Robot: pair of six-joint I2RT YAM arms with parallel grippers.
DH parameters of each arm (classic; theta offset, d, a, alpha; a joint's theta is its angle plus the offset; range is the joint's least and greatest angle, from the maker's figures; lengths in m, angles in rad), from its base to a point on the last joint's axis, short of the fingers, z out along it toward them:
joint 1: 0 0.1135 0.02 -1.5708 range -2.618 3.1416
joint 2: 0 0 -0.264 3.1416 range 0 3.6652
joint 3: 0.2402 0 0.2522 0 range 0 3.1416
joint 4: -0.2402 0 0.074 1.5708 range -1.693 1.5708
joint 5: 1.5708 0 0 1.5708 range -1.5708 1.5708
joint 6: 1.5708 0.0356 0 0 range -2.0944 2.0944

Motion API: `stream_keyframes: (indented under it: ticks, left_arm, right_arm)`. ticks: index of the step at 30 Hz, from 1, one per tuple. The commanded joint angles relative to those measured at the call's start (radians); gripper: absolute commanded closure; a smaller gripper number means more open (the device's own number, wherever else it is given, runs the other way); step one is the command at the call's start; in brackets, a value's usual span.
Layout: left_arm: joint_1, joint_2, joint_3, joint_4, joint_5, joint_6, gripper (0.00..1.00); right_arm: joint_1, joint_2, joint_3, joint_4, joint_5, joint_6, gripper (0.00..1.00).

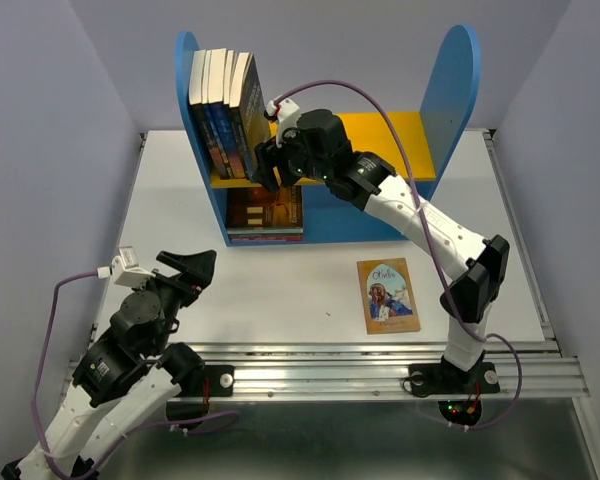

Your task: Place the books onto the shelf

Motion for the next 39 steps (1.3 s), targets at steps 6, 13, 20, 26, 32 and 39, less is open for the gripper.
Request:
stream_keyframes:
  ticks: [6, 13, 20, 26, 32, 39]
  left_arm:
    - [-0.006, -0.011, -0.011, 0.031, -0.006, 0.014, 0.01]
    - [-0.006, -0.008, -0.013, 0.033, -0.006, 0.012, 0.01]
    - [-0.006, -0.013, -0.014, 0.033, -0.007, 0.011, 0.01]
    - [-0.006, -0.020, -0.016, 0.033, -0.007, 0.009, 0.01]
    - [-0.006, -0.020, -0.017, 0.037, -0.006, 0.012, 0.01]
    - [-0.006, -0.020, -0.017, 0.037, -0.001, 0.012, 0.01]
  right_arm:
    - [0.009, 0.030, 0.073, -0.001, 0.001, -0.012, 0.35]
    - [0.009, 0.060, 0.101, 0.002, 0.050, -0.014, 0.40]
    - [0.009, 0.082, 0.120, 0.005, 0.076, -0.024, 0.43]
    - [0.009, 0.093, 0.128, 0.008, 0.095, -0.028, 0.48]
    - [0.009, 0.092, 0.134, 0.012, 0.095, -0.029, 0.52]
    - [0.009, 0.087, 0.133, 0.011, 0.090, -0.031, 0.53]
